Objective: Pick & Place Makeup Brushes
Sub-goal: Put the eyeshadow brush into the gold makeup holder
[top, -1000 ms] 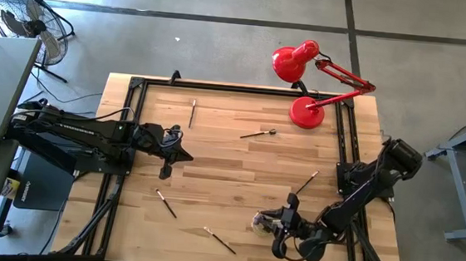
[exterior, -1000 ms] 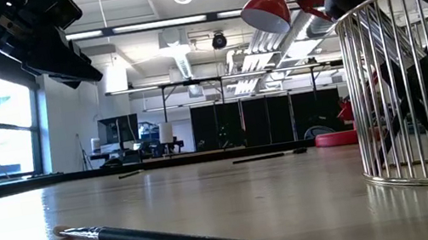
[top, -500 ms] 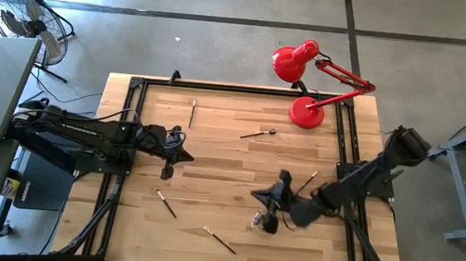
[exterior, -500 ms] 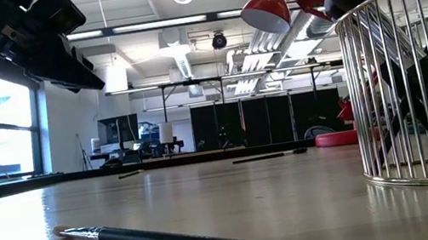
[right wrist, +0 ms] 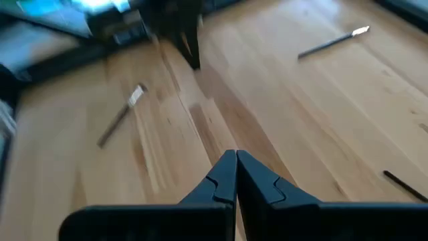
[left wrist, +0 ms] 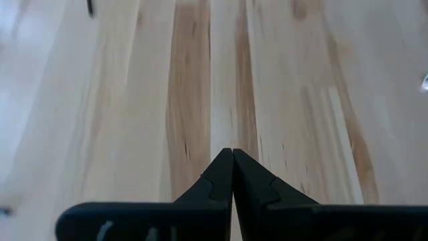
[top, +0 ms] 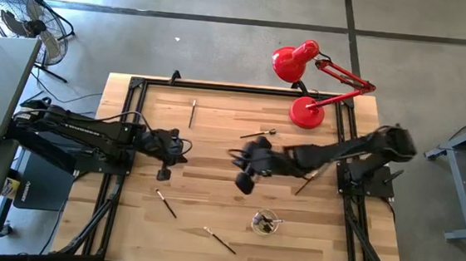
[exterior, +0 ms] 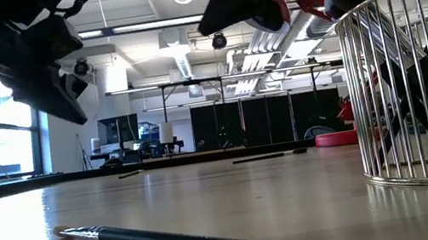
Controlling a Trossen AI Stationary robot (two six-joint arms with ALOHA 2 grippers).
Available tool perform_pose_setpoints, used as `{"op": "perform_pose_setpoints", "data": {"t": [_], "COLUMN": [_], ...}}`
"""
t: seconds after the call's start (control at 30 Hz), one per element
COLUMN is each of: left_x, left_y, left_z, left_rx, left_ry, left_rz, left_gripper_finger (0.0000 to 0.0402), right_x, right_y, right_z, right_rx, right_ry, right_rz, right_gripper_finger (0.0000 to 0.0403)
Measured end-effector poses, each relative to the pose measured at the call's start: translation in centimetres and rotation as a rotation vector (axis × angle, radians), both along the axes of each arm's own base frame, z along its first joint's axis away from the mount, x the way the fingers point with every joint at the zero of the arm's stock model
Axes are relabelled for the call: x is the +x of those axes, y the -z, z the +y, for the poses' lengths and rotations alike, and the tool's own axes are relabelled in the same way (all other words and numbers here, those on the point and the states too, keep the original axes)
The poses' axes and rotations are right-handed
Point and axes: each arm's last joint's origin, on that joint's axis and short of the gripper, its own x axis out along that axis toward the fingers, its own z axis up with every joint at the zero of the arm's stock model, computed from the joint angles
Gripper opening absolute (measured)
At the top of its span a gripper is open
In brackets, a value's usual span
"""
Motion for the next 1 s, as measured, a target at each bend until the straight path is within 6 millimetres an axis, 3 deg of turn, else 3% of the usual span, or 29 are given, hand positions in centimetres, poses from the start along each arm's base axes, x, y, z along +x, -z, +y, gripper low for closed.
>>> {"op": "perform_pose_setpoints", "data": {"t": [0.17,0.47,0.6,1.0], "left_x": [-1.0,-2.4,-3.3,-4.4], "left_y": [-0.6,-2.4,-2.5,-1.5], "left_z": [-0.7,-5.1,-7.1,-10.2], "left_rx": [-0.044,-0.091,-0.08,-0.069], "left_ry": [-0.063,0.05,0.103,0.133], "left_rz": [0.164,0.245,0.252,0.301], "left_gripper_finger": [0.0,0.0,0.0,0.0], "right_x": [4.2,9.1,9.9,10.6], "right_y": [0.5,5.0,6.2,6.4], "right_z": [-0.4,0.1,0.3,2.3], "right_rx": [-0.021,-0.05,-0.003,-0.02], "right_ry": [-0.029,-0.046,-0.053,-0.043], "right_rz": [0.212,0.328,0.3,0.203], "right_gripper_finger": [0.0001,0.0,0.0,0.0]}}
